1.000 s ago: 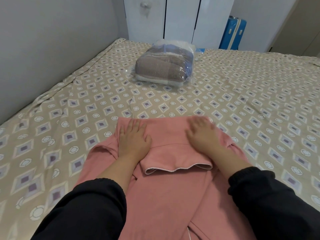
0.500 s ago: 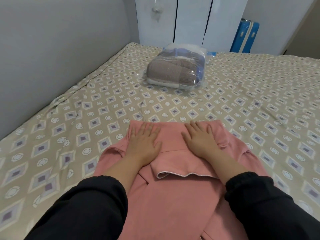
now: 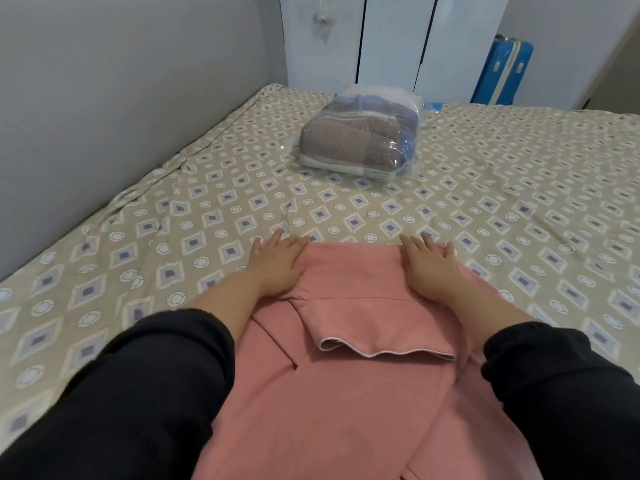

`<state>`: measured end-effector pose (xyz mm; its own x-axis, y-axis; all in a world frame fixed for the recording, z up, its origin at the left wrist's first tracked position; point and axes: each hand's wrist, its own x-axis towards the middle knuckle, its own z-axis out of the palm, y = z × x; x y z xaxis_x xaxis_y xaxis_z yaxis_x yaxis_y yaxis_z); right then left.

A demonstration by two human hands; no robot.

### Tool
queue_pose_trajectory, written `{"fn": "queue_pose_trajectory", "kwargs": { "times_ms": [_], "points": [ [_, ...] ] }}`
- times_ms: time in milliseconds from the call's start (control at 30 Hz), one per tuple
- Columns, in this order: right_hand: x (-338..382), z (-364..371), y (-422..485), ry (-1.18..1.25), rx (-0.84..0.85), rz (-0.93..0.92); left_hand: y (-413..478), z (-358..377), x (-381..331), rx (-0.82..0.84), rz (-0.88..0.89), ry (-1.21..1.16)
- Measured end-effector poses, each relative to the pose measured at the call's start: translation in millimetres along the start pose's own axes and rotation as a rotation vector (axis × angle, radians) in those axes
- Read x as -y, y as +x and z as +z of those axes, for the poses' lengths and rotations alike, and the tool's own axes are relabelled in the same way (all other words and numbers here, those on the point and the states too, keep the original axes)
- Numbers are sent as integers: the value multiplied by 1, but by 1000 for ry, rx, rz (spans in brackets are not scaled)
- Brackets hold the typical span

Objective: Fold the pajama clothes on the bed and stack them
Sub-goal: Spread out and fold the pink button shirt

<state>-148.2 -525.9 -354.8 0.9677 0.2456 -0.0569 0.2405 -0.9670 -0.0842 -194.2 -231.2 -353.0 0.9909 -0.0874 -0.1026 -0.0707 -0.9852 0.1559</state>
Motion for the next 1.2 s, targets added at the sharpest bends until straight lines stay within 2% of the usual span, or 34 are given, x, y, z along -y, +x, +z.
{"fn": "queue_pose_trajectory", "kwargs": {
  "times_ms": [67, 133, 233, 333, 500, 567, 767, 967, 1133, 1200],
  "points": [
    [-2, -15, 3, -12, 62, -5, 8, -20, 1, 86, -11, -44],
    [-2, -31, 3, -95, 91, 8, 13, -39, -4, 110, -33, 31],
    [0, -57, -2, -298, 0, -38, 13, -58, -17, 62, -23, 210],
    [-4, -80, -9, -328, -183, -44, 9, -74, -24, -62, -60, 208],
    [-6, -130, 0, -254, -520, -18, 8, -121, -36, -430, -110, 209],
    [-6, -147, 8, -238, -611, 19, 13, -140, -41, -520, -142, 235],
    [-2, -137, 4, -306, -478, 53, 8, -133, -48, -488, -151, 313],
    [-9, -140, -37, -303, -534, 6, -37, -131, -46, -576, -16, 305],
    [-3, -148, -106, -241, -552, -47, -102, -130, -54, -609, 72, 292],
    [-5, -145, -139, -188, -579, -116, -132, -126, -58, -612, 184, 300]
  ]
}}
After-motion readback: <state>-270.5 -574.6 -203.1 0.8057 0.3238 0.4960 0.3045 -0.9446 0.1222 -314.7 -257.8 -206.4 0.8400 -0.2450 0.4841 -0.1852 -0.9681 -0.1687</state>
